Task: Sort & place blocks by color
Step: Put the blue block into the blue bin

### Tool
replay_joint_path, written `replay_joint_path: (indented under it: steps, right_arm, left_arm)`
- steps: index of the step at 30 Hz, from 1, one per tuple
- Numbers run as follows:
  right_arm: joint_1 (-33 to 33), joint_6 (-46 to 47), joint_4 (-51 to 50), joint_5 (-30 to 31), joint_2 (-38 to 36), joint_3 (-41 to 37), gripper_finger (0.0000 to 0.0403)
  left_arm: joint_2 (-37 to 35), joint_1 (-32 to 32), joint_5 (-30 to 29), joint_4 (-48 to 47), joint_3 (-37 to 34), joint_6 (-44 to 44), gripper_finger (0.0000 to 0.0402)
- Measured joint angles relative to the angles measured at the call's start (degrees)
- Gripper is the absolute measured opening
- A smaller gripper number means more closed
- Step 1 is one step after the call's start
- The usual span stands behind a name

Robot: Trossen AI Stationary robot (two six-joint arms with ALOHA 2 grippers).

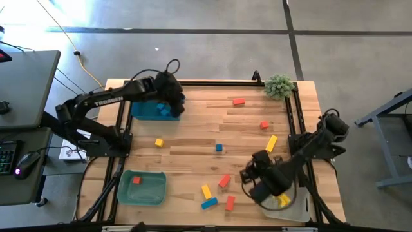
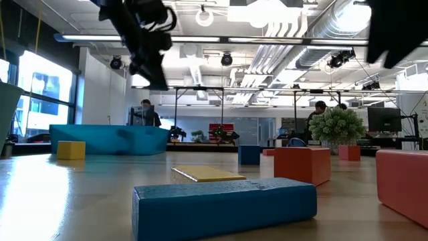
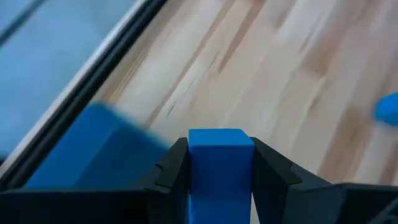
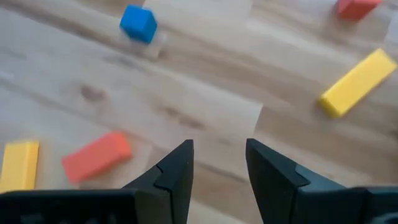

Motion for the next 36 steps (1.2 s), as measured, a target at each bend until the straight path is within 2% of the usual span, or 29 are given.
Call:
replay_joint_path:
  steps: [5,12,18,23,31,36]
  right_arm:
    - [-6.44,-7.35,0.70,0.93,-1.68,0.00,0.0135]
    - [-15.84,-18.16,0.97,-0.13,-2.75,0.00,0.0135]
    - [-24.65,-31.19,1.06,-5.91,-2.88,0.00,0.0135]
    - [-31.79,-42.67,1.14,-10.66,-2.88,0.00,0.0135]
    - [-42.29,-59.00,0.45,-15.06,-2.88,0.00,0.0135]
    - [-48.09,-67.03,-0.50,-18.48,-2.88,0.00,0.0135]
  left_arm:
    - [-0.09,5.26,-0.30,-4.67,-0.54,3.40,0.0106]
    - [-0.09,11.65,-0.42,-5.50,-0.55,7.24,0.0106]
    - [-0.09,15.74,-0.24,-6.43,-0.55,8.32,0.0106]
    - [-0.02,18.07,-0.07,-7.20,-0.55,8.80,0.0126]
    - [0.00,19.61,-0.02,-7.20,-0.55,8.47,0.0130]
    - [0.00,19.61,-0.01,-7.22,-0.55,7.83,0.0147]
